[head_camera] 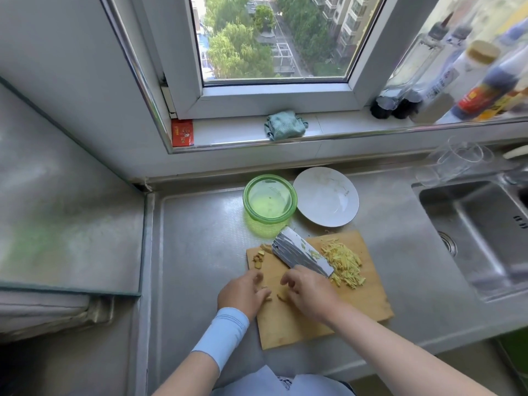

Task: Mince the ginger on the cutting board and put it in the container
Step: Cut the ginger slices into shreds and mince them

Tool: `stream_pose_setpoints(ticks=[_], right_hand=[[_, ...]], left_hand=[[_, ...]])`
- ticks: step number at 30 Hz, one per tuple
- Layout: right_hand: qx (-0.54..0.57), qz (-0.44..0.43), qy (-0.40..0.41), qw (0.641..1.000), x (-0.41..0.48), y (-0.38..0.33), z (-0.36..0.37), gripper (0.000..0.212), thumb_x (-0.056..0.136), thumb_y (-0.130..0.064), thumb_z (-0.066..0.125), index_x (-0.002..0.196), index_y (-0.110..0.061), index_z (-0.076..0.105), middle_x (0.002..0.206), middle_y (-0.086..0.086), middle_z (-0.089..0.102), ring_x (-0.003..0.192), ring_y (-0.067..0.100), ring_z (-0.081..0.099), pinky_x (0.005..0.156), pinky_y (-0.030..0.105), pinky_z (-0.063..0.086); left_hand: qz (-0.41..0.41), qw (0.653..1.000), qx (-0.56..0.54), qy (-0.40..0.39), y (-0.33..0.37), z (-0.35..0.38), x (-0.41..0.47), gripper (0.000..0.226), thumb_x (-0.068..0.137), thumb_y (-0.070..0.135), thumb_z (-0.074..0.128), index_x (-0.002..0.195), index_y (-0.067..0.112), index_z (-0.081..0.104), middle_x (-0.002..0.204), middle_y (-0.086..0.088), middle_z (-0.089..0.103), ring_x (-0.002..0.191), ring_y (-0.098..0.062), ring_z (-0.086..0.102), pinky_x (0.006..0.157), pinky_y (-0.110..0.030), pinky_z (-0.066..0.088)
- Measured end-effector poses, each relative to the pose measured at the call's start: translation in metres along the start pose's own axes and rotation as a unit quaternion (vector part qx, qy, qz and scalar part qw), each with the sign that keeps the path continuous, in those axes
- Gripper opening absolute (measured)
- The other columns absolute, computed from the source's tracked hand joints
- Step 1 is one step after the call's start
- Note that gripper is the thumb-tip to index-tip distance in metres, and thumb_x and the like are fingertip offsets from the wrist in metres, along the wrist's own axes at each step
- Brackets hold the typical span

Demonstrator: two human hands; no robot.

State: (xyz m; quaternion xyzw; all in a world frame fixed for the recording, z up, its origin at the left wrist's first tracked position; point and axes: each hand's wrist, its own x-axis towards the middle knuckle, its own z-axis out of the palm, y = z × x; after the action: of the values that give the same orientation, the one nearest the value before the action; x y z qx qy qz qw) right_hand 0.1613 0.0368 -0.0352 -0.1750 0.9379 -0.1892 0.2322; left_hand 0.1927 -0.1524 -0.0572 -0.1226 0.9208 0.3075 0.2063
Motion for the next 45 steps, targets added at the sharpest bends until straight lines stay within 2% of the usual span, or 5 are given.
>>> stream_pose_setpoints(ticks=[7,15,21,38,45], right_hand=[[-0.011,0.042,0.089,0.995,0.051,-0.017,-0.025,0.018,0.095,-0.028,0.059,0.112,-0.026,0.067,0.109,-0.003,0.062,0.101,0.022,0.062,0.073,0.03,0.041],[-0.089,0.026,0.019,0.996,0.098,-0.027,-0.021,0.036,0.1,-0.044,0.053,0.131,-0.028,0.062,0.12,0.003,0.057,0.11,0.029,0.061,0.084,0.036,0.047],[-0.046,-0.005,-0.008,0.999,0.111,-0.023,-0.03,0.013,0.087,-0.031,0.069,0.099,-0.033,0.073,0.1,-0.005,0.059,0.095,0.021,0.061,0.067,0.028,0.039],[0.068,0.053,-0.103,0.991,0.115,-0.03,-0.038,0.008,0.078,-0.033,0.072,0.08,-0.026,0.072,0.079,-0.009,0.071,0.08,0.013,0.065,0.074,0.035,0.056],[0.068,0.066,0.013,0.995,0.091,-0.03,-0.036,0.026,0.09,-0.029,0.068,0.114,-0.022,0.071,0.105,-0.002,0.072,0.099,0.016,0.064,0.085,0.03,0.051]], left_hand=[[0.072,0.994,-0.028,0.072,-0.01,-0.008,0.002,0.018,0.093,0.043,0.06,0.109,0.037,0.067,0.101,0.014,0.066,0.096,-0.011,0.061,0.077,-0.021,0.045],[0.127,0.992,-0.025,0.003,-0.011,-0.007,0.007,0.023,0.093,0.042,0.06,0.114,0.036,0.067,0.108,0.017,0.062,0.1,-0.007,0.056,0.085,-0.023,0.046],[0.049,0.986,-0.092,0.134,-0.015,-0.022,0.041,0.016,0.093,0.025,0.063,0.107,0.028,0.072,0.099,0.007,0.062,0.1,-0.014,0.053,0.078,-0.02,0.037],[0.069,0.986,-0.132,0.08,-0.023,-0.022,0.057,0.016,0.091,0.023,0.066,0.105,0.029,0.071,0.096,0.013,0.059,0.092,-0.01,0.056,0.088,-0.031,0.049],[0.134,0.988,-0.018,0.069,-0.028,-0.025,0.051,0.023,0.093,0.028,0.063,0.113,0.033,0.071,0.102,0.01,0.055,0.107,-0.012,0.047,0.084,-0.033,0.05]])
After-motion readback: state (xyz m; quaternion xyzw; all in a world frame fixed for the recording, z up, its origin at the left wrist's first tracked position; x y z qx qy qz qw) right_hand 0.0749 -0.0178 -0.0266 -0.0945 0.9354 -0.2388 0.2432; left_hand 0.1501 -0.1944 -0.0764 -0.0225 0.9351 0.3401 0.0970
